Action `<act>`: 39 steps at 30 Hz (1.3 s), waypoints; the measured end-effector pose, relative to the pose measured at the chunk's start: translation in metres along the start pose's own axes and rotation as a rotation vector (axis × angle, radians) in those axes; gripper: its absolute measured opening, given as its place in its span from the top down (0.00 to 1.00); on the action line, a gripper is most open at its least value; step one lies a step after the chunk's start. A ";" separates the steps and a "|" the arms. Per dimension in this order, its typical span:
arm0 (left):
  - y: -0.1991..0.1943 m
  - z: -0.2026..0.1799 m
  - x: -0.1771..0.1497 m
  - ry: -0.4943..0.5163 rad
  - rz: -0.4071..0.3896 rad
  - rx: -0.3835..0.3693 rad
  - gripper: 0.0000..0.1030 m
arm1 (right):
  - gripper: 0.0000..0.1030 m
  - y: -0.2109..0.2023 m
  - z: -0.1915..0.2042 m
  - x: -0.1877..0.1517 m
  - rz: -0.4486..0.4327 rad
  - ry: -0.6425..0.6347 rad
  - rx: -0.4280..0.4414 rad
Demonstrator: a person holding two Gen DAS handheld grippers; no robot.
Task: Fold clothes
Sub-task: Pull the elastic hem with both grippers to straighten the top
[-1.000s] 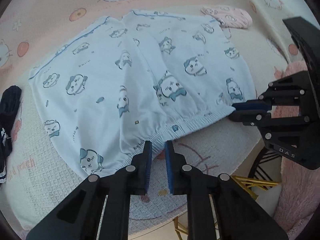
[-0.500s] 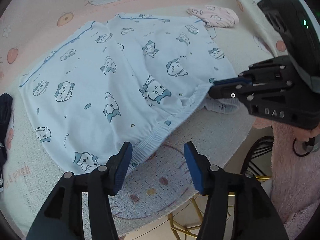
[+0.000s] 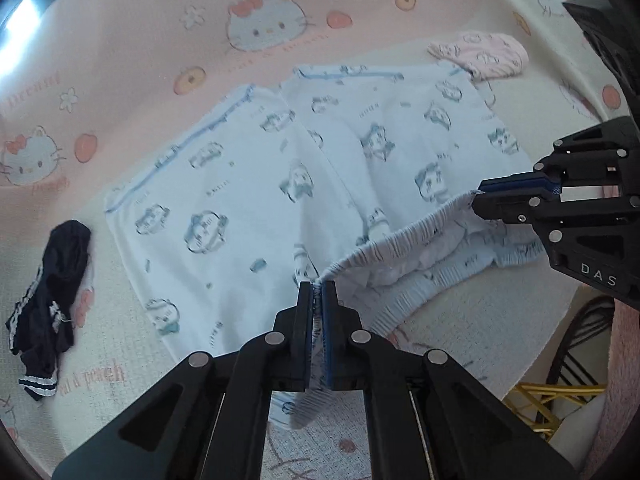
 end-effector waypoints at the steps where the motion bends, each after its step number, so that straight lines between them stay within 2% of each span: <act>1: 0.005 -0.003 -0.005 0.009 0.031 -0.016 0.96 | 0.95 0.006 0.000 -0.008 0.046 0.001 0.015; 3: 0.002 -0.008 -0.010 0.016 0.045 -0.034 0.95 | 0.95 0.003 0.002 -0.019 0.080 0.005 0.053; 6: -0.006 -0.009 -0.013 -0.033 0.101 -0.144 0.92 | 0.93 -0.005 0.005 -0.028 0.119 0.020 0.138; 9: -0.004 -0.002 -0.014 -0.088 0.142 -0.177 0.86 | 0.77 -0.007 0.000 -0.035 0.141 0.076 0.197; 10: -0.003 0.001 -0.014 -0.115 0.155 -0.183 0.85 | 0.76 -0.008 -0.002 -0.036 0.145 0.099 0.209; 13: -0.011 0.008 -0.010 -0.203 0.168 -0.218 0.82 | 0.76 -0.018 -0.008 -0.034 0.126 0.130 0.204; 15: -0.026 0.009 -0.009 -0.260 0.139 -0.274 0.73 | 0.75 -0.031 -0.011 -0.029 0.085 0.140 0.187; 17: -0.041 0.008 -0.009 -0.310 0.118 -0.344 0.67 | 0.71 -0.040 -0.011 -0.025 0.055 0.164 0.217; 19: -0.045 0.005 -0.007 -0.357 0.134 -0.415 0.67 | 0.70 -0.044 -0.009 -0.024 0.044 0.191 0.279; 23: -0.028 0.008 -0.007 -0.525 0.189 -0.544 0.67 | 0.69 -0.028 -0.007 -0.033 0.117 0.329 0.444; 24: -0.019 0.010 -0.006 -0.570 0.206 -0.550 0.67 | 0.69 -0.023 -0.008 -0.037 0.125 0.382 0.488; 26: -0.002 0.014 -0.005 -0.666 0.238 -0.566 0.67 | 0.69 -0.013 -0.012 -0.042 0.123 0.489 0.562; 29: 0.012 0.022 -0.003 -0.848 0.268 -0.669 0.67 | 0.69 -0.007 -0.023 -0.047 0.104 0.631 0.630; 36: 0.013 0.007 -0.011 -0.830 0.341 -0.631 0.67 | 0.69 -0.007 -0.026 -0.045 0.097 0.694 0.598; 39: 0.006 0.025 -0.014 -0.942 0.268 -0.599 0.67 | 0.69 -0.007 -0.026 -0.043 0.096 0.715 0.578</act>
Point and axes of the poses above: each gripper's, at about its wrist camera, not at the fingertips, and y roughly the way its jaws point, z to its left, x to its top, the point moved 5 cm from there along y, roughly the way its jaws point, and after that the axes turned 11 degrees about -y, right-handed, at the moved point
